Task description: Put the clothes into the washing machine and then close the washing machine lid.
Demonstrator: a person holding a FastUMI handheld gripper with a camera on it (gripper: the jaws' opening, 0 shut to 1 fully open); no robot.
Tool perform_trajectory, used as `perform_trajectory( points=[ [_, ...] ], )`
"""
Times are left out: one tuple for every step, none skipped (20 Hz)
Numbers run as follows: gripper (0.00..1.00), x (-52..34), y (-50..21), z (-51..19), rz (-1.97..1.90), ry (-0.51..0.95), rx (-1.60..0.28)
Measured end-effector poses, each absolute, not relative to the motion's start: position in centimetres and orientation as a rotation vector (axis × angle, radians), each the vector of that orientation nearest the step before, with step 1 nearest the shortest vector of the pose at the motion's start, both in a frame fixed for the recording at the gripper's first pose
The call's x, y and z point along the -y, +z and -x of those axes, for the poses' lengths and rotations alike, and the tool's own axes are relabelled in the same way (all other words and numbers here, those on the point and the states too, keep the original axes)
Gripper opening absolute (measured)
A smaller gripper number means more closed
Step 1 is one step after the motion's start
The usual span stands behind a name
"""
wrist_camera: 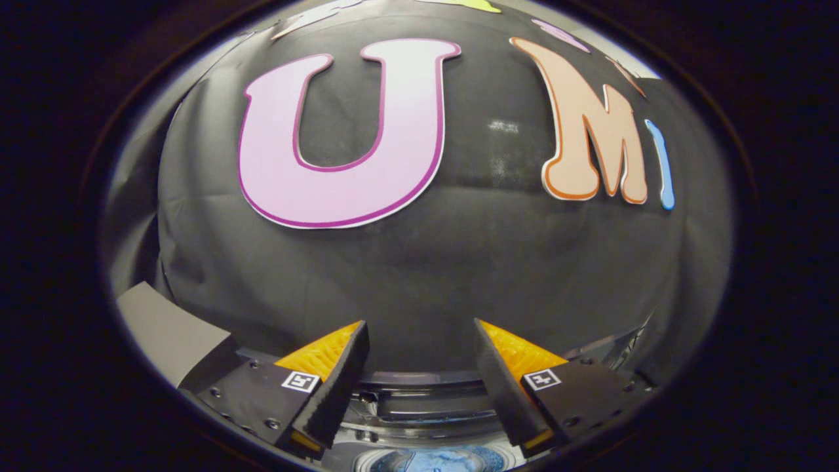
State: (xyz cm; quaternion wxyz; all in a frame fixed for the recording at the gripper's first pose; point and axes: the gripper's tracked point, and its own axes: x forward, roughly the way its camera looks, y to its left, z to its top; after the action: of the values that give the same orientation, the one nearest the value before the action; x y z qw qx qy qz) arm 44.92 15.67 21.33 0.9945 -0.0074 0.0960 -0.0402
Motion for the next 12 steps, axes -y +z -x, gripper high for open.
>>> perform_trajectory(
  points=[
    [0.97,-15.8,21.2,-44.1,0.021,-0.079,-0.196],
    [0.97,-15.8,21.2,-43.3,0.023,-0.077,-0.198],
    [0.97,-15.9,21.2,-42.6,0.022,-0.075,-0.196],
    [0.97,-15.9,21.1,-41.7,0.024,-0.073,-0.194],
    [0.97,-16.0,21.0,-40.7,0.028,-0.070,-0.192],
    [0.97,-16.1,20.8,-39.9,0.031,-0.068,-0.190],
    [0.97,-16.1,20.5,-38.8,0.030,-0.065,-0.190],
    [0.97,-16.2,20.1,-37.9,0.028,-0.064,-0.193],
    [0.97,-16.2,19.7,-36.9,0.026,-0.061,-0.197],
    [0.97,-16.2,19.3,-35.8,0.025,-0.058,-0.205],
    [0.97,-16.3,18.7,-34.8,0.021,-0.055,-0.215],
    [0.97,-16.4,18.0,-33.6,0.014,-0.049,-0.232]
  ],
)
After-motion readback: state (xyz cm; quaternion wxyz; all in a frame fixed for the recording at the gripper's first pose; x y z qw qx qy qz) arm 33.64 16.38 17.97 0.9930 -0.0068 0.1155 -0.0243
